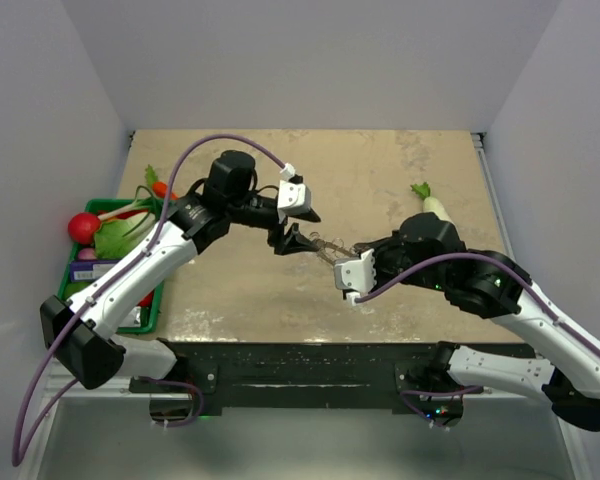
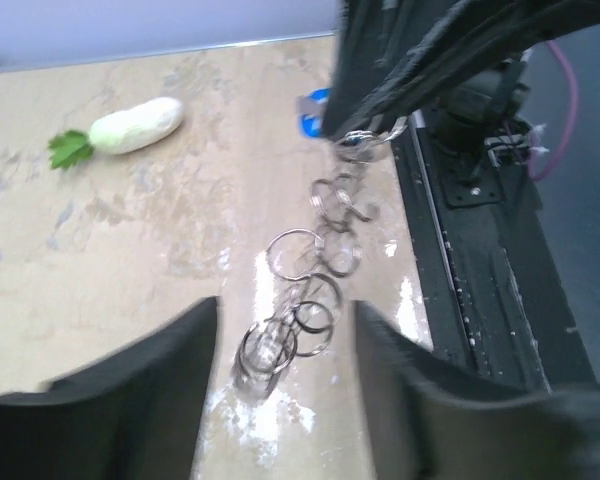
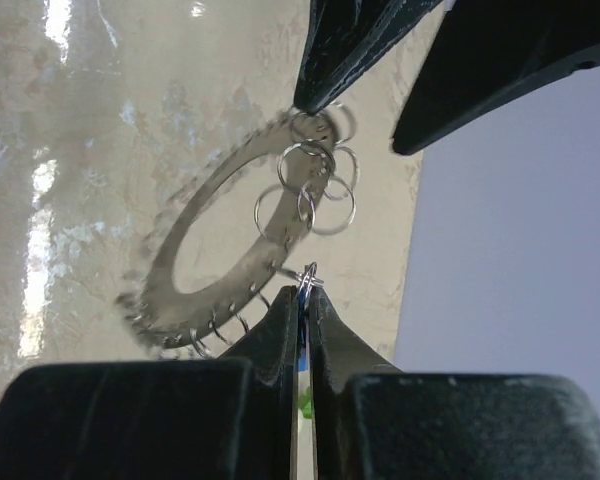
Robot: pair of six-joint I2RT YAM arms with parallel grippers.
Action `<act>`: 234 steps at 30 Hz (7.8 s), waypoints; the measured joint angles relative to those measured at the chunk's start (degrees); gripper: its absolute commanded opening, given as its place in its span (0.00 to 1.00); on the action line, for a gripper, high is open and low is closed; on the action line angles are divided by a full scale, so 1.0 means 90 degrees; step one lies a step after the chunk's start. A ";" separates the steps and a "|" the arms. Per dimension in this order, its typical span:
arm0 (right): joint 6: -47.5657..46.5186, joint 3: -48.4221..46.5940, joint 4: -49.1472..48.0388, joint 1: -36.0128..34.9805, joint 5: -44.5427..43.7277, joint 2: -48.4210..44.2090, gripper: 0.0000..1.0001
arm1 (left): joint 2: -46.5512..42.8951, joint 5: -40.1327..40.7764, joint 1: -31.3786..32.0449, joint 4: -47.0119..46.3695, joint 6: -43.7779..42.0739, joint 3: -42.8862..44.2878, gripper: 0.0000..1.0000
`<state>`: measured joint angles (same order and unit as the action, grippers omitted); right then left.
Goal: Remove the keys from the keyring
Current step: Remove the key from the keyring.
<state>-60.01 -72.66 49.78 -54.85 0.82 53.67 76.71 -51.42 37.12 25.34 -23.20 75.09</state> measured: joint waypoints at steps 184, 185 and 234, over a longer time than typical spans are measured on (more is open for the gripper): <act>0.2052 -0.0204 -0.1333 0.1780 0.1052 0.0185 0.00 | 0.0690 0.1399 0.0925 0.0187 0.0206 0.1824 0.48; 0.2069 -0.0194 -0.1348 0.1780 0.1013 0.0187 0.00 | 0.0719 0.1375 0.0925 0.0165 0.0294 0.1824 0.47; 0.2385 0.0226 -0.1921 0.1787 0.0520 0.0102 0.00 | 0.1331 0.1462 0.0925 -0.0301 0.1353 0.2021 0.36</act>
<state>-38.54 -70.63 32.49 -38.76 5.50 54.59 88.68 -38.26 45.45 22.63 -11.03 93.27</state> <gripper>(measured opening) 0.029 0.355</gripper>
